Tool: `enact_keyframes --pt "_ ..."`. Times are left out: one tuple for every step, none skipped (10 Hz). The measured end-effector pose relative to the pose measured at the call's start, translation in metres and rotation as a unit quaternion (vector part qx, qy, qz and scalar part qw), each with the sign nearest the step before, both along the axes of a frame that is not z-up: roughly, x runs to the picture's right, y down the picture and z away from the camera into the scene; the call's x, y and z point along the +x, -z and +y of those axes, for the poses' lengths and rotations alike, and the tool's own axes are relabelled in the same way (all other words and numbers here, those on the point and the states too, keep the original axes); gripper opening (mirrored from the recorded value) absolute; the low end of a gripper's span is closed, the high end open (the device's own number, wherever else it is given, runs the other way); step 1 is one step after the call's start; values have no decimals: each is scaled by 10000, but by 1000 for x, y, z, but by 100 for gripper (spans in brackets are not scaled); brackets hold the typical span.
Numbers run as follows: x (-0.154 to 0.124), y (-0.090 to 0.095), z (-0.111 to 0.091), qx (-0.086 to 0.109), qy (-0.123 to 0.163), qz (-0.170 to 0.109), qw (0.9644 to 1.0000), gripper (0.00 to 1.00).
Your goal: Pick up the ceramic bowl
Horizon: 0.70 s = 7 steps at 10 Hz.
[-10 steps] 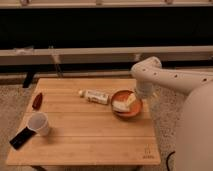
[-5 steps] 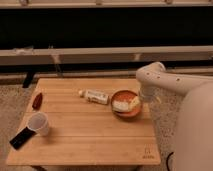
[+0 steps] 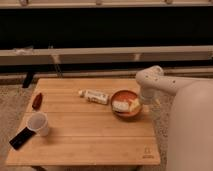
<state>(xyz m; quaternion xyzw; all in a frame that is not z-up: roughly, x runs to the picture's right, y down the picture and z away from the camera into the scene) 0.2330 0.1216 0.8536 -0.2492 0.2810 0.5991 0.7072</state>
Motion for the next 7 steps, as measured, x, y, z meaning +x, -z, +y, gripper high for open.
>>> enact_keyframes --pt "3 -3 3 -29 -15 33 10000 98" --pt "7 -10 9 -86 -52 96 9999 94" --pt "8 -13 12 -115 -72 129 9998 87" --pt "6 -17 14 -150 -93 150 9997 79" --pt "2 -23 18 -194 -115 172 9996 70" --pt "2 -24 18 -207 -133 183 9995 64" --pt "3 -25 19 -232 -115 199 9995 55"
